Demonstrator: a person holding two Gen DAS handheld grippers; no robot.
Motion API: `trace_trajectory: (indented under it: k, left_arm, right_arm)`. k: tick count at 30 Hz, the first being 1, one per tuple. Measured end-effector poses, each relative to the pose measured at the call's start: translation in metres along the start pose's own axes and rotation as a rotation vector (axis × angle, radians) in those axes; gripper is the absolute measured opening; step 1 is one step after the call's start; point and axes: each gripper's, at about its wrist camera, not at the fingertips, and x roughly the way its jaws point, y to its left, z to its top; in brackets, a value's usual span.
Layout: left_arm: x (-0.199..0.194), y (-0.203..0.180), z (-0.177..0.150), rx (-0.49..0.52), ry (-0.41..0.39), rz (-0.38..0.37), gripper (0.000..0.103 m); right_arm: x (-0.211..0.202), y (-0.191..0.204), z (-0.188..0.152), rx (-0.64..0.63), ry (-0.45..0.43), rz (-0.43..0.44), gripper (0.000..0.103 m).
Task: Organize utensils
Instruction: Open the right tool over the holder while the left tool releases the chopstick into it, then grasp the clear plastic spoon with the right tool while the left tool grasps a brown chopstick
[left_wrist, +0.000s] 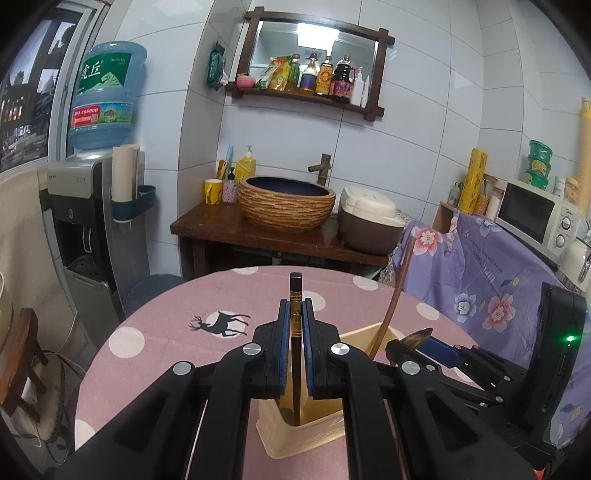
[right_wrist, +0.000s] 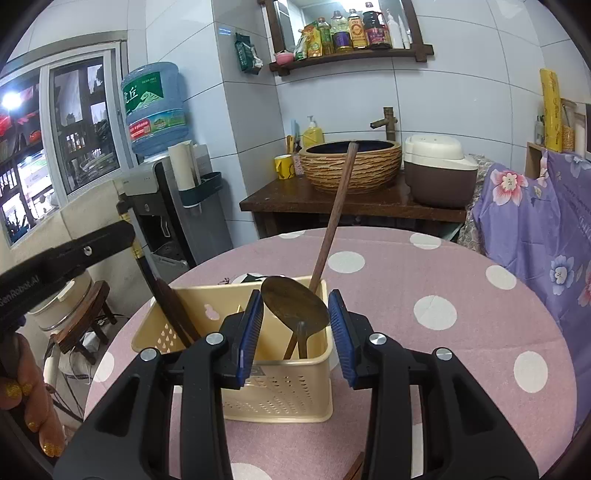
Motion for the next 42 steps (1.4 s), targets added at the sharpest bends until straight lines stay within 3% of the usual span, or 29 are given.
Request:
trace_trajectory:
  k: [6,8,9,10,13,14,18,24,31,38,42]
  left_arm:
    - [-0.003,0.0,-0.002,0.017,-0.011,0.013,0.008]
    - [-0.004,0.0,-0.003,0.006,-0.012,0.006,0.009]
    - [-0.005,0.0,-0.004,0.003,-0.013,-0.001,0.009]
    - [-0.007,0.0,-0.005,0.003,-0.013,-0.007,0.015]
    - [-0.016,0.001,-0.011,-0.015,-0.034,-0.021,0.047]
    - [-0.019,0.001,-0.013,-0.022,-0.042,-0.026,0.049]
    - [-0.033,0.0,-0.029,-0.007,-0.041,-0.019,0.053]
    - [-0.05,0.014,-0.068,-0.027,0.026,0.024,0.058]
    - [-0.055,0.036,-0.119,-0.089,0.14,0.067,0.058]
    - [-0.054,0.045,-0.148,-0.11,0.203,0.086,0.058]
    - [-0.053,0.048,-0.156,-0.12,0.222,0.089,0.058]
  right_arm:
    - [-0.001,0.0,-0.003,0.001,-0.017,-0.007,0.039]
    - [-0.003,-0.002,-0.004,0.013,-0.019,-0.006,0.045]
    - [-0.005,-0.003,-0.004,0.017,-0.026,-0.006,0.053]
    - [-0.009,-0.003,-0.005,0.02,-0.036,-0.003,0.058]
    - [-0.021,-0.003,-0.006,0.011,-0.059,-0.005,0.059]
    - [-0.026,-0.004,-0.008,0.009,-0.064,-0.007,0.06]
    - [-0.043,-0.004,-0.018,-0.001,-0.045,-0.023,0.064]
    - [-0.051,0.003,-0.063,-0.069,0.109,-0.034,0.064]
    - [-0.034,0.018,-0.128,-0.139,0.283,-0.011,0.063]
    - [-0.017,0.014,-0.151,-0.144,0.347,-0.029,0.061]
    - [-0.012,0.013,-0.159,-0.148,0.378,-0.029,0.052]
